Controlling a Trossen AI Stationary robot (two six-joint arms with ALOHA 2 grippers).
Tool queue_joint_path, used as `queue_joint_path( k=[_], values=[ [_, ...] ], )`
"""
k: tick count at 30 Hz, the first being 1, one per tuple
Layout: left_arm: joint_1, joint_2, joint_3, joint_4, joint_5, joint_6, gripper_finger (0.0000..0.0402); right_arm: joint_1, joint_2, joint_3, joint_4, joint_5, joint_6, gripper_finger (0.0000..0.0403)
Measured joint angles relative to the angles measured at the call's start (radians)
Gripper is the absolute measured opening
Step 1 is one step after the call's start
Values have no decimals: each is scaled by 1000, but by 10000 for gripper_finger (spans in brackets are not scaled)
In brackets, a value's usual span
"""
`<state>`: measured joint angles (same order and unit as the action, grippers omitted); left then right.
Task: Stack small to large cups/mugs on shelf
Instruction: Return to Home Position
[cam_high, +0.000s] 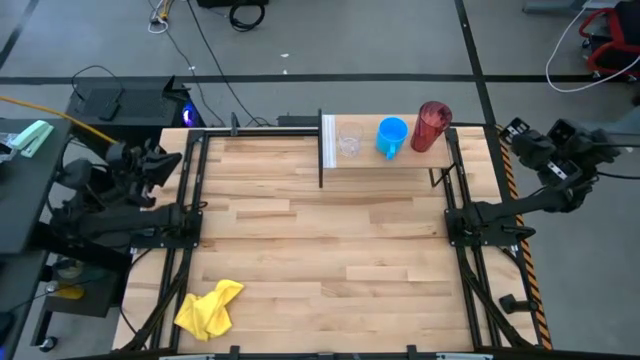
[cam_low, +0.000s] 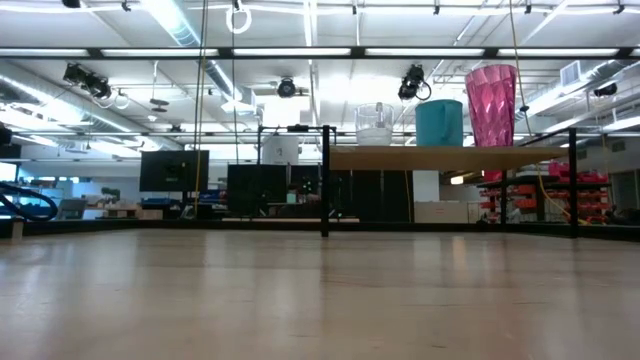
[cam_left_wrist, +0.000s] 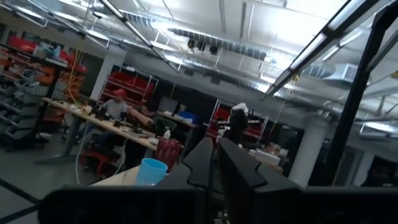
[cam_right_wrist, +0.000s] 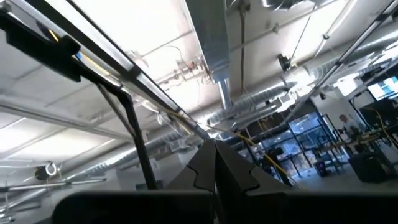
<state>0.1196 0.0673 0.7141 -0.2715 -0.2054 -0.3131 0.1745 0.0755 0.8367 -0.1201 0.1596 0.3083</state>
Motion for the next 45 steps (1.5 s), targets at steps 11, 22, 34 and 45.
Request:
queue_joint_path(
  k=[11, 22, 34, 45],
  values=[
    [0, -63, -49, -8, -12, 4, 35, 0, -73, -7, 3, 28, -16, 11],
    [0, -63, -297, 276, 19, -56, 35, -11, -68, -282, 285, -67, 49, 11],
    [0, -63, -530, 465, 37, -69, 33, -11, -68, -571, 422, -72, 218, 11],
    [0, -63, -673, 576, 81, -29, 35, -11, -68, -718, 469, -109, 242, 11]
  ],
)
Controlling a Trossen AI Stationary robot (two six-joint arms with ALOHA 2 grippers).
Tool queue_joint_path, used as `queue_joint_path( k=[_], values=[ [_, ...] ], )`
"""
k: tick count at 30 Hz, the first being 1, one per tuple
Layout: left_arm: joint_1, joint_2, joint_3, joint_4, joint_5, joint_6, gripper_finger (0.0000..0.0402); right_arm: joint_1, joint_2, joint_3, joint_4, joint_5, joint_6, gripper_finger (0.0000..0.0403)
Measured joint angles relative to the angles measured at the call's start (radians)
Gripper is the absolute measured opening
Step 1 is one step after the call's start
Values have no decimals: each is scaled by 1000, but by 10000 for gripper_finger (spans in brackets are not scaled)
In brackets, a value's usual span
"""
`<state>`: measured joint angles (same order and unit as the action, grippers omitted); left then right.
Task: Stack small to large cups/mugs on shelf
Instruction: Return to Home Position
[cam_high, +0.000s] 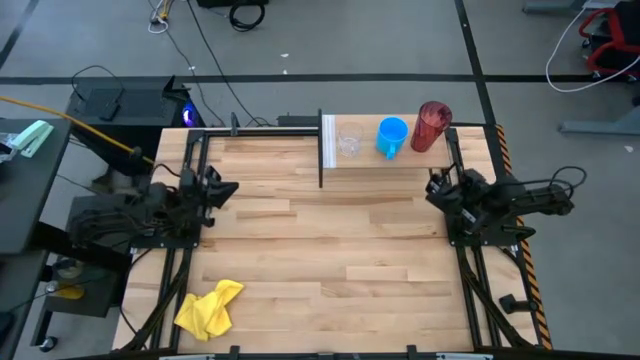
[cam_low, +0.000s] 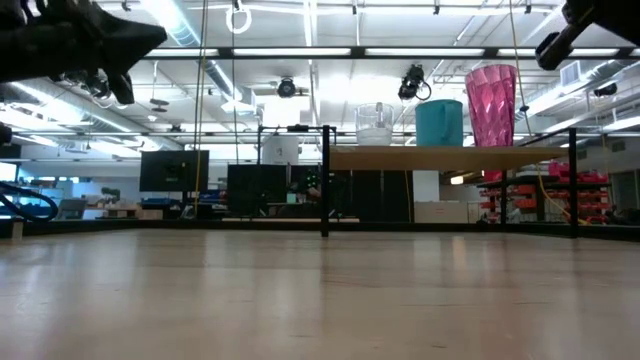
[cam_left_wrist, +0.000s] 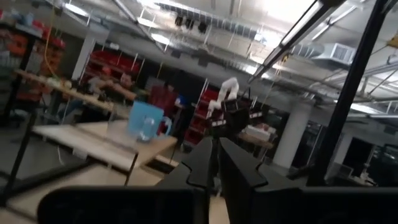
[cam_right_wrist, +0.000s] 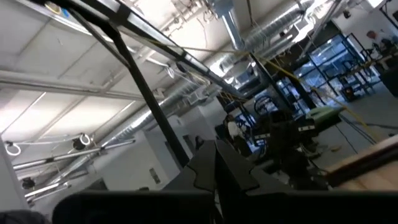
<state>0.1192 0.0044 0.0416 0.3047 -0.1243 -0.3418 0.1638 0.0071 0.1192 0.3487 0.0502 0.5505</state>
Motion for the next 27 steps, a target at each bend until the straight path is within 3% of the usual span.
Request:
queue_joint_path(
  k=[11, 16, 20, 27],
  values=[
    [0, 2, -33, -41, 14, -5, 34, 0, 0, -105, -6, -7, 22, 11],
    [1, 2, -33, -76, 13, 14, 28, 0, 1, -111, -156, -7, -31, 11],
    [1, 2, -33, -150, 13, 40, 30, 0, 1, -111, -315, 12, -119, 11],
    [1, 15, -33, -267, 18, 74, 39, -4, 52, -98, -351, 16, -428, 11]
  ],
)
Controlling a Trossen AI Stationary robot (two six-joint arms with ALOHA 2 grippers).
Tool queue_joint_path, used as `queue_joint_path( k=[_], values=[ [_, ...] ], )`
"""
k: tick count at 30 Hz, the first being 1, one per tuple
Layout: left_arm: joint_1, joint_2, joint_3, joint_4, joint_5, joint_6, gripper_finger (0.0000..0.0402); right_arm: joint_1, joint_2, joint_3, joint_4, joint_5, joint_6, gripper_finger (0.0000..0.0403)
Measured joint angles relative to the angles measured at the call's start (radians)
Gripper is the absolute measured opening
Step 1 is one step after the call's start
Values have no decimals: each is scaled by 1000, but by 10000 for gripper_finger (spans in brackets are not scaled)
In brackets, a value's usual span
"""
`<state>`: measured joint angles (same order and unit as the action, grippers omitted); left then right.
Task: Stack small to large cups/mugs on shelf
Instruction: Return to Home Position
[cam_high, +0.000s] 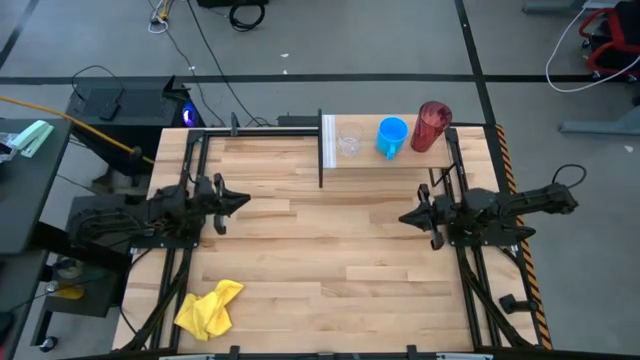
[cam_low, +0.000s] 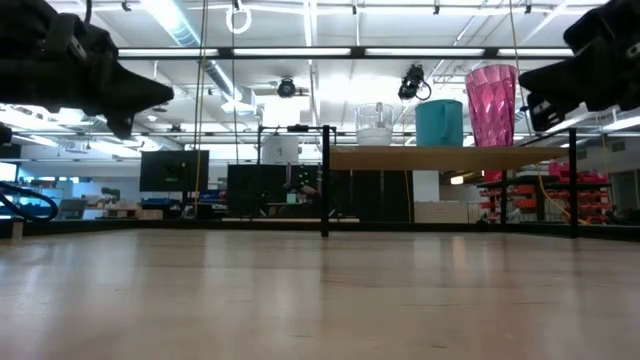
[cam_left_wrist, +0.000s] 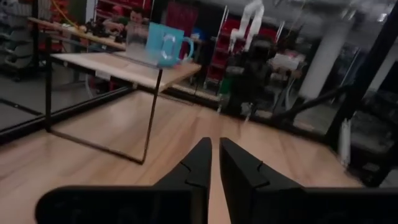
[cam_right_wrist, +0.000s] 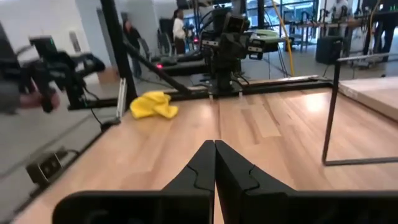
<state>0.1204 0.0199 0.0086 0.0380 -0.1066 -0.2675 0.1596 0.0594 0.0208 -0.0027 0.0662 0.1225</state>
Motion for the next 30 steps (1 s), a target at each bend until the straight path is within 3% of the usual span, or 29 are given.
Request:
queue_joint_path(
  k=[7, 12, 30],
  values=[
    [0, 19, 0, 0, 1, 123, 37, 0, 41, 0, 2, 0, -45, 11],
    [0, 19, 0, 4, -1, 122, 30, 0, 42, 0, 2, 0, 37, 11],
    [0, 19, -1, 7, -2, 122, 36, 0, 42, 0, 2, 0, 39, 11]
  ],
)
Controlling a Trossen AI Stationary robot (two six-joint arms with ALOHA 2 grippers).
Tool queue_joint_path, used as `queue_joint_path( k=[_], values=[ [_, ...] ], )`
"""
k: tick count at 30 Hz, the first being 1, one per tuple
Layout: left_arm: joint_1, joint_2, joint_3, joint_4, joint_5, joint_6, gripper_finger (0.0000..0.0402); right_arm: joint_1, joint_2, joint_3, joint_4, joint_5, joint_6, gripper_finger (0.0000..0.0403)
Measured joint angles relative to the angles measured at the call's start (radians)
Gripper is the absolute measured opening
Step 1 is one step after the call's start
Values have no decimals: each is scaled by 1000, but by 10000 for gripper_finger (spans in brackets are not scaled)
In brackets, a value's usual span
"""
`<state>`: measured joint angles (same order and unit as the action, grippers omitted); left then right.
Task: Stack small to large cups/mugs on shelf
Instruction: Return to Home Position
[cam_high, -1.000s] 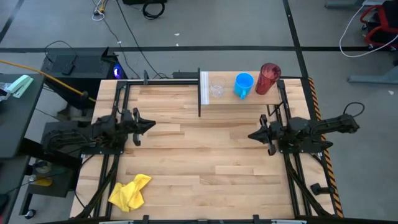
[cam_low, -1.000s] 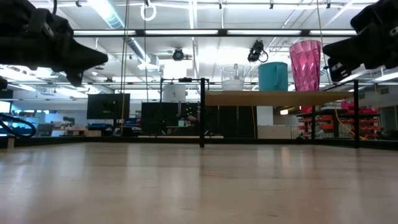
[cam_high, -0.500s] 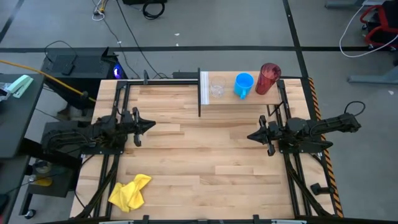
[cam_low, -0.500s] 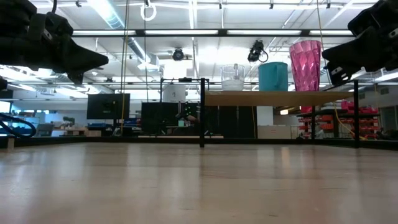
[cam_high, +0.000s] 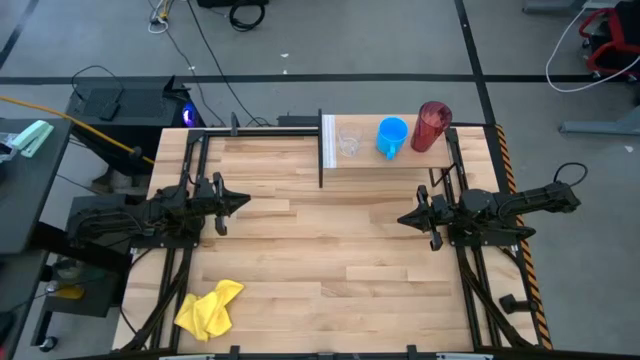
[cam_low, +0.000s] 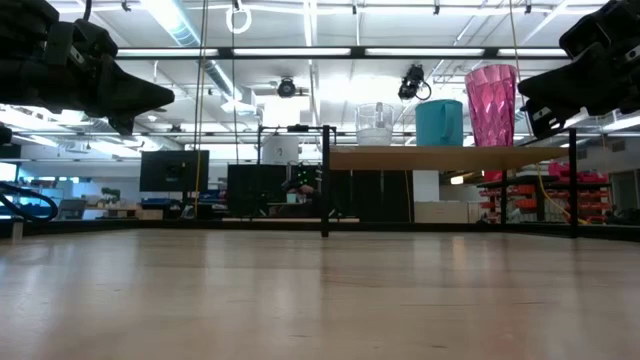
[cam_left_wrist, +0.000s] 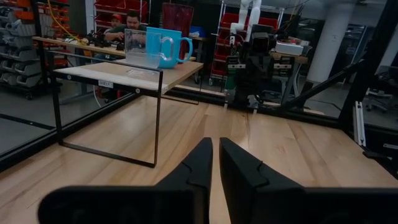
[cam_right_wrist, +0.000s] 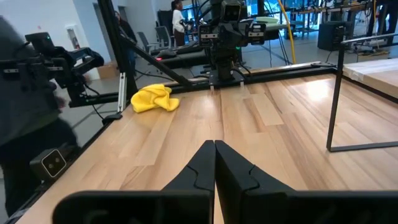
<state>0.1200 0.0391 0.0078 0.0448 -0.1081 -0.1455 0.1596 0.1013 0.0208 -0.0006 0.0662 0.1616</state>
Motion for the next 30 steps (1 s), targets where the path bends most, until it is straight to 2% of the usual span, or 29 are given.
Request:
queue_joint_path(
  k=[30],
  values=[
    [0, 0, 0, 3, 0, 0, 28, 0, 0, 0, 0, 0, 0, 11]
  ],
)
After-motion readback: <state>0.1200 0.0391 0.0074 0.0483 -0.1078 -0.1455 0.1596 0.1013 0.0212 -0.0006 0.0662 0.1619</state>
